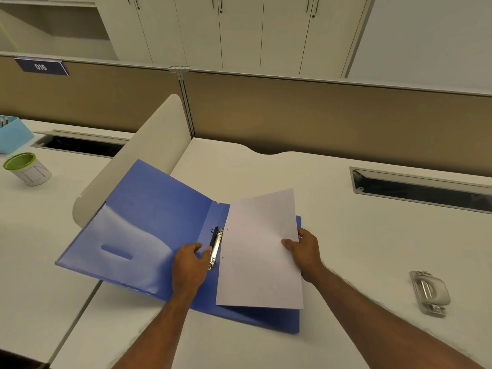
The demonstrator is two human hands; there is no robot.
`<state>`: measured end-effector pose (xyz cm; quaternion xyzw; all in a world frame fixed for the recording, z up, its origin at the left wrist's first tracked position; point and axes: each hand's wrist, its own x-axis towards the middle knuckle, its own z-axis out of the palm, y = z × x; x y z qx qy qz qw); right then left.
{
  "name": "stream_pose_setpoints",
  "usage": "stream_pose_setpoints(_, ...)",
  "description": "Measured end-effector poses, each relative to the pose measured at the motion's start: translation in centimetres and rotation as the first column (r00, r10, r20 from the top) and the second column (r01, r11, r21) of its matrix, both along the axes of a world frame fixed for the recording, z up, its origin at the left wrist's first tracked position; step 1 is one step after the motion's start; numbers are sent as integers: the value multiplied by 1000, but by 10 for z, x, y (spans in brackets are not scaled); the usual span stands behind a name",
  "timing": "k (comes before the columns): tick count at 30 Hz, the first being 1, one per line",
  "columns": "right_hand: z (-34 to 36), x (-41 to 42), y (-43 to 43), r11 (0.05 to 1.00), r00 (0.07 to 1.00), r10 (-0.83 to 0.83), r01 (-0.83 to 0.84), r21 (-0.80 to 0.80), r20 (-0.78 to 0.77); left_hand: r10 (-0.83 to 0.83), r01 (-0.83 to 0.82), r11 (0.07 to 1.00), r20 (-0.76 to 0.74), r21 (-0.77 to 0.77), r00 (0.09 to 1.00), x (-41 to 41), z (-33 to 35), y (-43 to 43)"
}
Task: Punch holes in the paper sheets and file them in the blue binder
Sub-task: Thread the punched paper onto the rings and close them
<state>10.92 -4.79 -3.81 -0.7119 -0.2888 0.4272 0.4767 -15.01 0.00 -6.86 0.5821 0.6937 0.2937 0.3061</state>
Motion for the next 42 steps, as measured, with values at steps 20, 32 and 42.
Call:
stream_pose_setpoints(20, -5, -8, 1, 998, 999, -20, 18, -56, -27, -22, 39, 992, 144, -116, 989, 10, -15, -10)
stream_pose_setpoints(32, 22, 14, 11, 987, 983, 31, -58, -148, -179, -67, 87, 987, 145, -134, 987, 13, 4, 2)
stream_pose_setpoints(42, 15, -5, 9, 997, 991, 70, -67, -31, 110, 28, 103, 929, 344, -356, 939, 2, 9, 23)
